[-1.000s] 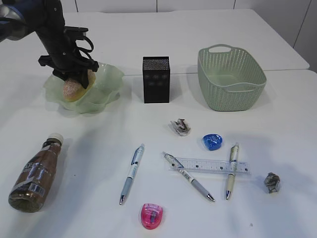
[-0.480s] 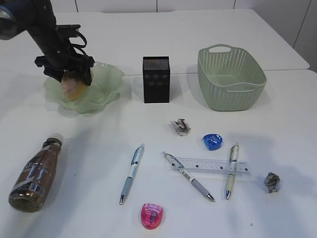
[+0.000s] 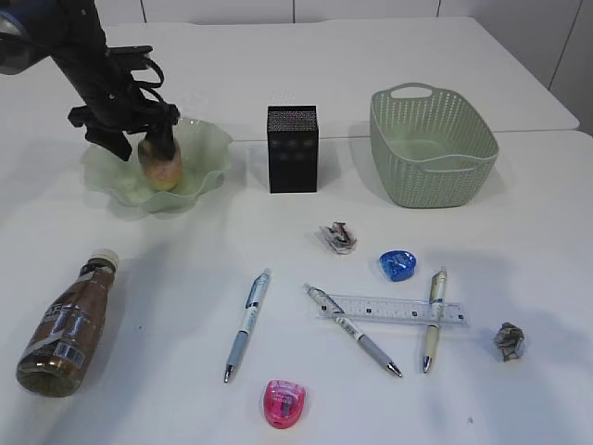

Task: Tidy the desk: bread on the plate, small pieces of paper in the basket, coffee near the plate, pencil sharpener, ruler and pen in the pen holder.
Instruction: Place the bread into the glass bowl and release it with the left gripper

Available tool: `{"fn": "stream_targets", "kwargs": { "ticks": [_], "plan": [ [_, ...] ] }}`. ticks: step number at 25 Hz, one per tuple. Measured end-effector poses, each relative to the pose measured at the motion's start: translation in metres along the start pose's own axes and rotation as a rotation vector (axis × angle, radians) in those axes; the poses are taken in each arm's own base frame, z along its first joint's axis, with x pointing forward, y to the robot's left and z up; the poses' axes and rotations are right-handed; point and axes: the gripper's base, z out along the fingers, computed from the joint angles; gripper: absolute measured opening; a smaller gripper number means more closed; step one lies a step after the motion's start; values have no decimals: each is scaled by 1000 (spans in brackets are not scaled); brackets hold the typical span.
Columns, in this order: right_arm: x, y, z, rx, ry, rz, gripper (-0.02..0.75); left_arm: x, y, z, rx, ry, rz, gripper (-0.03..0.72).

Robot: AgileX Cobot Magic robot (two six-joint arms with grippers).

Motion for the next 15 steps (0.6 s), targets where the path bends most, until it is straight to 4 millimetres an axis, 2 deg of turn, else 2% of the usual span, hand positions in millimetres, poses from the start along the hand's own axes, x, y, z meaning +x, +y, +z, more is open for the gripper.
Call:
{"fn": "stream_targets", "kwargs": {
  "ticks": [3,6,11,15],
  "plan": [
    [0,0,0,-2,0,1,551,1,0,-4,0,17,1,562],
    [0,1,0,-11,1,4,552,-1,-3,-21,2,11,5,562],
    [0,2,0,-25,5,9,551,-7,-9,-65,11,-50,14,561],
    [0,6,1,-70,12,25,551,-12,-15,-111,23,-130,23,561]
  ]
}}
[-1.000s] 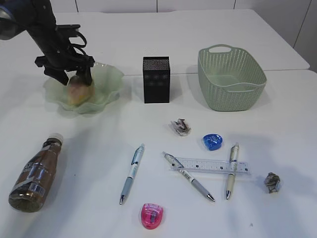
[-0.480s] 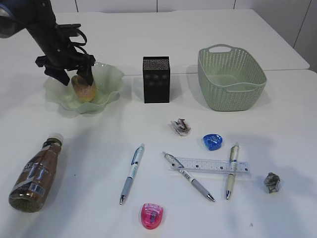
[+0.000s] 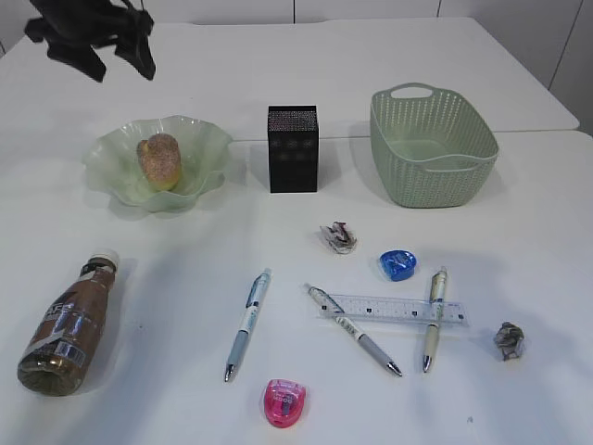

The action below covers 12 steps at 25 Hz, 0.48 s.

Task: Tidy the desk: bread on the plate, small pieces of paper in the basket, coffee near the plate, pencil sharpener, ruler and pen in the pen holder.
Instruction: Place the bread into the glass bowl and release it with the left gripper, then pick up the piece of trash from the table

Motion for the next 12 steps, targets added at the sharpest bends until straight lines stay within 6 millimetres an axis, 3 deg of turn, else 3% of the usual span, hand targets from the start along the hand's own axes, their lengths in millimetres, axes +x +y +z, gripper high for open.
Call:
{"fn": "stream_targets", "kwargs": {
  "ticks": [4,8,12],
  "plan": [
    [-7,1,13,-15,53,16,551,-8,-9,-64,8,-116,16,561],
    [-14,0,29,-8,114,-1,552,-1,-14,-126,-21,-192,34,543],
    [-19,-1,40,-3,155,-4,552,19,-15,-163,-48,-195,41,519]
  ]
}}
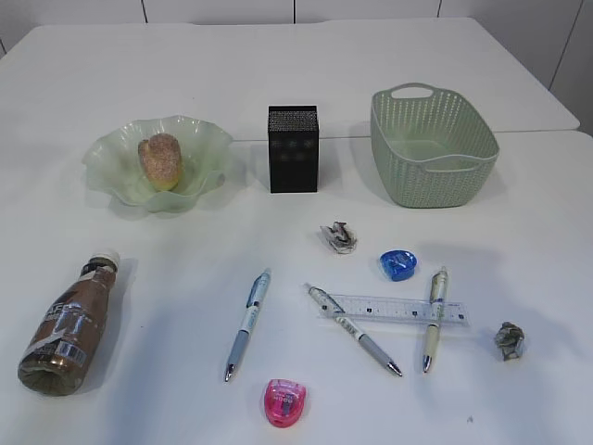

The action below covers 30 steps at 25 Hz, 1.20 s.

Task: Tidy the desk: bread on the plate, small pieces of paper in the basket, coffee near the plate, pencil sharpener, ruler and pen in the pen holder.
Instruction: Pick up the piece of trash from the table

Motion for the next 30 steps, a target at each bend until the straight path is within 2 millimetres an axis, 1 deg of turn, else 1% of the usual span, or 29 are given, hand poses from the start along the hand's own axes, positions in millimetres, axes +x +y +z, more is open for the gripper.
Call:
{"fn": "stream_targets", "kwargs": {
  "ticks": [3,6,11,14,16,18,19,20,21,22,26,27,28,29,30],
  "plan": [
    [-2,0,4,2,14,0,551,17,1,-19,-17,33,7,509],
    [-4,-1,6,2,23,-6,551,38,1,-32,-24,76,15,503],
    [-6,1,11,-17,10,-24,552,73,2,-46,-27,147,13,503],
    [-2,0,18,-26,26,-18,552,87,2,-54,-27,167,13,501],
    [-3,-1,20,-26,12,-16,552,92,2,-58,-27,168,13,500],
    [-4,-3,30,-15,29,-13,551,93,2,-62,-27,161,14,499],
    [-4,-3,30,-15,29,-13,551,93,2,-63,-27,159,14,499],
    [-9,-4,38,-11,37,-7,551,93,2,-64,-27,157,14,499],
    [-10,-4,40,-10,42,-6,551,93,2,-64,-27,157,14,499],
    [-15,-5,49,-8,63,-1,551,94,2,-64,-27,157,14,499],
    [-25,-7,74,-13,119,7,551,94,2,-64,-27,157,14,498],
    [-27,-7,82,-12,136,5,551,94,2,-64,-27,157,14,498],
    [-27,-7,82,-12,136,5,551,94,2,-64,-27,157,14,498],
    [-30,-4,92,-10,151,-3,551,94,2,-64,-27,157,14,498],
    [-31,-1,98,-9,160,-14,551,94,2,-64,-27,157,14,498]
  ]
}}
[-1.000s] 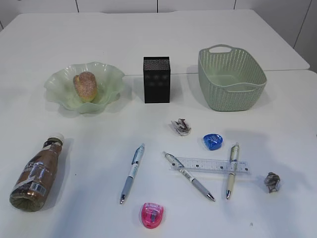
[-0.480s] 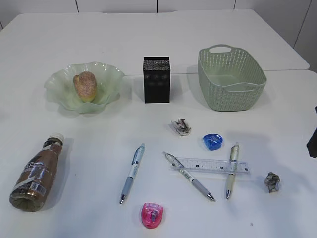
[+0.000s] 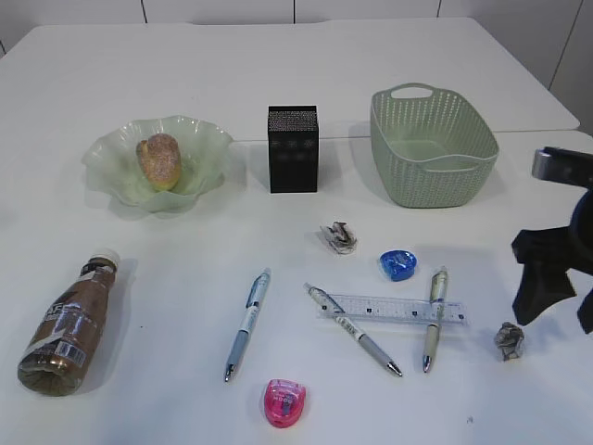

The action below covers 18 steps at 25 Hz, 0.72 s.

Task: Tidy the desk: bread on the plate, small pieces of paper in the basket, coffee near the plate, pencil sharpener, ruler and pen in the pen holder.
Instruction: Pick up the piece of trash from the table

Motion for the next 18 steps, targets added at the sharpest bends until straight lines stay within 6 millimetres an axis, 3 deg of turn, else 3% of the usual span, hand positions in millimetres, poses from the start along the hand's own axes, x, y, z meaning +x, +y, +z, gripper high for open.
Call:
{"fn": "stream_targets", "kwargs": {
  "ticks": [6,18],
  "plan": [
    [-10,19,30,4,18,-61,551,0,0,0,0,0,0,489],
    [-23,12,57,58,7,-79,551,0,0,0,0,0,0,481]
  ]
}}
